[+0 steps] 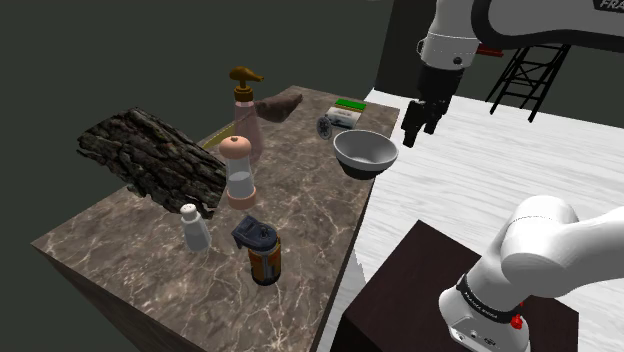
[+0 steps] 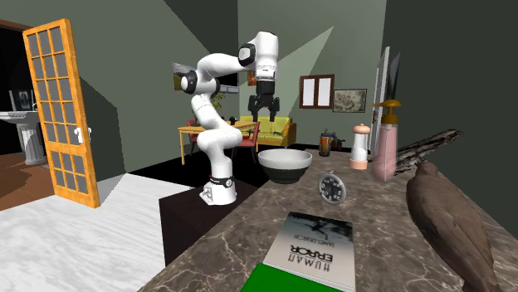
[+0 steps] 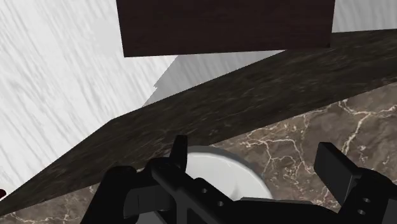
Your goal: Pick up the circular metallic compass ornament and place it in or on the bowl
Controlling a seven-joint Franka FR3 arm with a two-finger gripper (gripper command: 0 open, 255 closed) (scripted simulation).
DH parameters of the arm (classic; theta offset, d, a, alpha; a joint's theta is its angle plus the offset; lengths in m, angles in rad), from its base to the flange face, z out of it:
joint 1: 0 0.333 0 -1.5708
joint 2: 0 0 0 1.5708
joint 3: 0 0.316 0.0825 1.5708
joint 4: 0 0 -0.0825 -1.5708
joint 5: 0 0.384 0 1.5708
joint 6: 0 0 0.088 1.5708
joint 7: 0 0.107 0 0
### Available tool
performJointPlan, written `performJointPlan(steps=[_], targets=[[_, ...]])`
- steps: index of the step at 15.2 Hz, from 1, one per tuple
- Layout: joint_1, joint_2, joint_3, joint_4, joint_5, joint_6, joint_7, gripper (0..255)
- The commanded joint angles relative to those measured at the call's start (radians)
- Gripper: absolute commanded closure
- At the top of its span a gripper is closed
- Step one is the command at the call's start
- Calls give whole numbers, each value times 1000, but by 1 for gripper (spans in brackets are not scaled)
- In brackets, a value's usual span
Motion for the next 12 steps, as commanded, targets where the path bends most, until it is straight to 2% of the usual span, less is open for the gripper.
performJointPlan(steps=[1, 12], targets=[[0, 0, 0, 0, 0, 0, 0, 0], [-39, 402, -49, 196, -25, 212, -23, 0]])
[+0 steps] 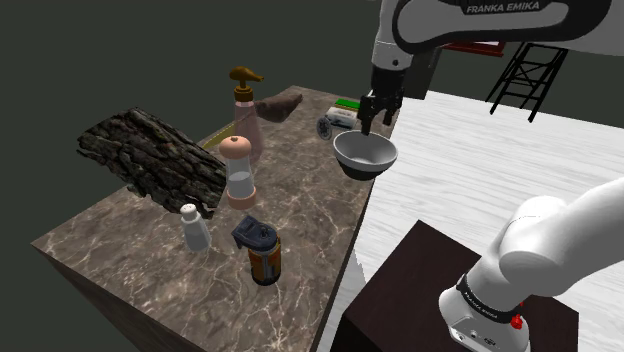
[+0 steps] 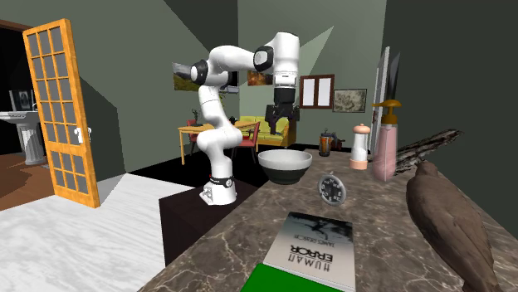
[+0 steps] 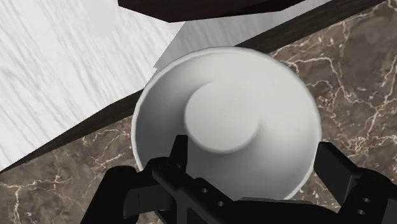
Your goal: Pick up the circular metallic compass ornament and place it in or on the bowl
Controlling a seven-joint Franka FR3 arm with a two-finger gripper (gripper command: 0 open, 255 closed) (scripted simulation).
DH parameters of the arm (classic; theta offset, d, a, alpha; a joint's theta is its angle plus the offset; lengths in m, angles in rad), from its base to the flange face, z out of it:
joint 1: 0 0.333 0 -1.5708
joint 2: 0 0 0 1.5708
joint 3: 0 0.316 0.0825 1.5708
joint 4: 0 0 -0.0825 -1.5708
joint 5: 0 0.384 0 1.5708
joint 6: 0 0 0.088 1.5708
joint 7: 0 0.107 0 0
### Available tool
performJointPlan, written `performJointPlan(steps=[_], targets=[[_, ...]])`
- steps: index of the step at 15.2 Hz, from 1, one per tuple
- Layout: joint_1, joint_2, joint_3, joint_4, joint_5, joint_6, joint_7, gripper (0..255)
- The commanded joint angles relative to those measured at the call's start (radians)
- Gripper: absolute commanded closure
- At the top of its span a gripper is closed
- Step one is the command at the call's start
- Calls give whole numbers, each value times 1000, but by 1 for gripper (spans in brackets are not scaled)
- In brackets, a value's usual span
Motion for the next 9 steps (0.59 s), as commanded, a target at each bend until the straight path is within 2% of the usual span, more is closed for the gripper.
performJointPlan(steps=[1, 9], targets=[[-8, 76, -13, 54, -4, 23, -11, 0], [-30, 381, -43, 305, 4, 81, -30, 0]])
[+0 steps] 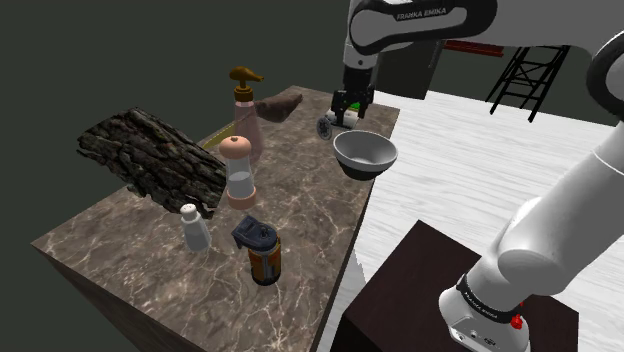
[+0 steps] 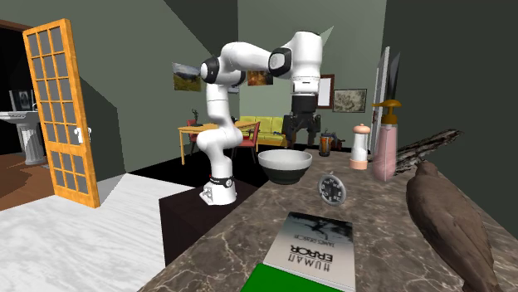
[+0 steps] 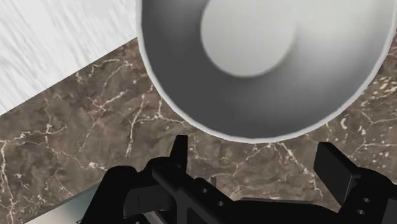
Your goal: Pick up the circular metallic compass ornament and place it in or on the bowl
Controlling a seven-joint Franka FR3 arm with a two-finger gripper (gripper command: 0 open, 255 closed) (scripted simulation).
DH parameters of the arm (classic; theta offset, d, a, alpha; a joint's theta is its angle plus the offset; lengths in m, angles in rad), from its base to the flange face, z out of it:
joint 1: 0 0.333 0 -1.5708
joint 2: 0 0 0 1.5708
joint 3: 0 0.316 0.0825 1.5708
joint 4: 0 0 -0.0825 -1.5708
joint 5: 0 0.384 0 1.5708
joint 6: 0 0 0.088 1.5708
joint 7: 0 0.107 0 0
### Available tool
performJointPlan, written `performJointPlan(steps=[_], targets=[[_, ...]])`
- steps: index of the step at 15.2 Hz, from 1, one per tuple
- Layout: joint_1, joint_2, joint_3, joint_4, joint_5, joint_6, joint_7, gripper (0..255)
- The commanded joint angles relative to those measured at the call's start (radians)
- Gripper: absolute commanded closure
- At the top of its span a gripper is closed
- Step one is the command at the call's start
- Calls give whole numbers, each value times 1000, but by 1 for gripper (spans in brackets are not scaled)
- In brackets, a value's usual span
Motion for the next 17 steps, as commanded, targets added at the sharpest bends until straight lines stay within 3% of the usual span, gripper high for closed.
performJointPlan(steps=[1, 10, 17], targets=[[-5, 82, -6, 82, 5, 1, -4, 0], [-40, 452, -27, 505, 36, -49, -26, 0], [-39, 453, -27, 412, 36, 45, -26, 0]])
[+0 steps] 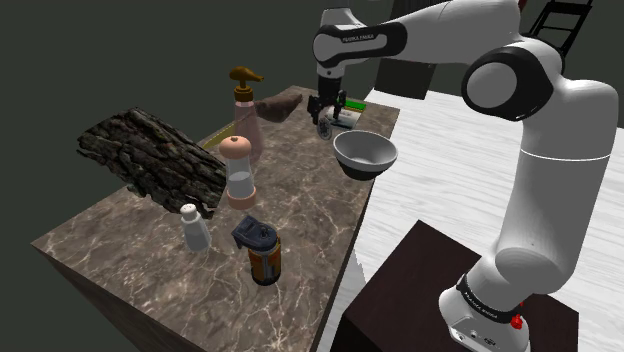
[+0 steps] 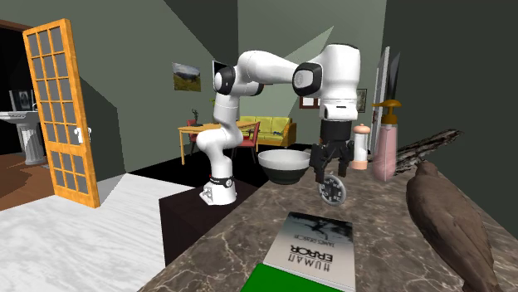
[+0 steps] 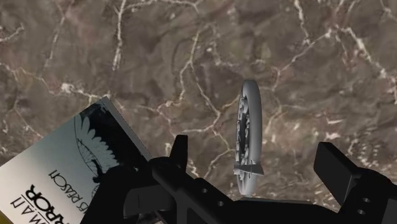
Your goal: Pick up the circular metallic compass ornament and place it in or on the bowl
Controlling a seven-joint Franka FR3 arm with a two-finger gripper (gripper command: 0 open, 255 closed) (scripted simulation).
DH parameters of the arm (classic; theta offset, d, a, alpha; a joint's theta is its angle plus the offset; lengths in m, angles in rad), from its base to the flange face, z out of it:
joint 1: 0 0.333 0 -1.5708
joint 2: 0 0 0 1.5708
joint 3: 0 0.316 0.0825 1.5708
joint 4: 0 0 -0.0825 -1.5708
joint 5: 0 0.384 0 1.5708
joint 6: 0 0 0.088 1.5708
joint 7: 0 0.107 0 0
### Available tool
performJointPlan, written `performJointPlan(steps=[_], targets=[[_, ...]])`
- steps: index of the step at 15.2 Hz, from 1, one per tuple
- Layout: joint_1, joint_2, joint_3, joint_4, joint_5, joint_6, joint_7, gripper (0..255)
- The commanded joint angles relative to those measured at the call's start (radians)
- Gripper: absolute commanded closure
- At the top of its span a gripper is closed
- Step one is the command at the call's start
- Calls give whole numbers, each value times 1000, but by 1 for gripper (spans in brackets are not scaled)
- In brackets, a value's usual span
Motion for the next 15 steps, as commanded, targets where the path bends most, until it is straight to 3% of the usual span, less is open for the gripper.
performJointPlan(steps=[1, 8, 9, 15], targets=[[0, 1, 0, -21, 0, 22, 0, 0], [0, 2, 0, -20, 0, 22, 0, 0], [0, 2, 0, -20, 0, 22, 0, 255], [0, 2, 0, -20, 0, 22, 0, 255]])
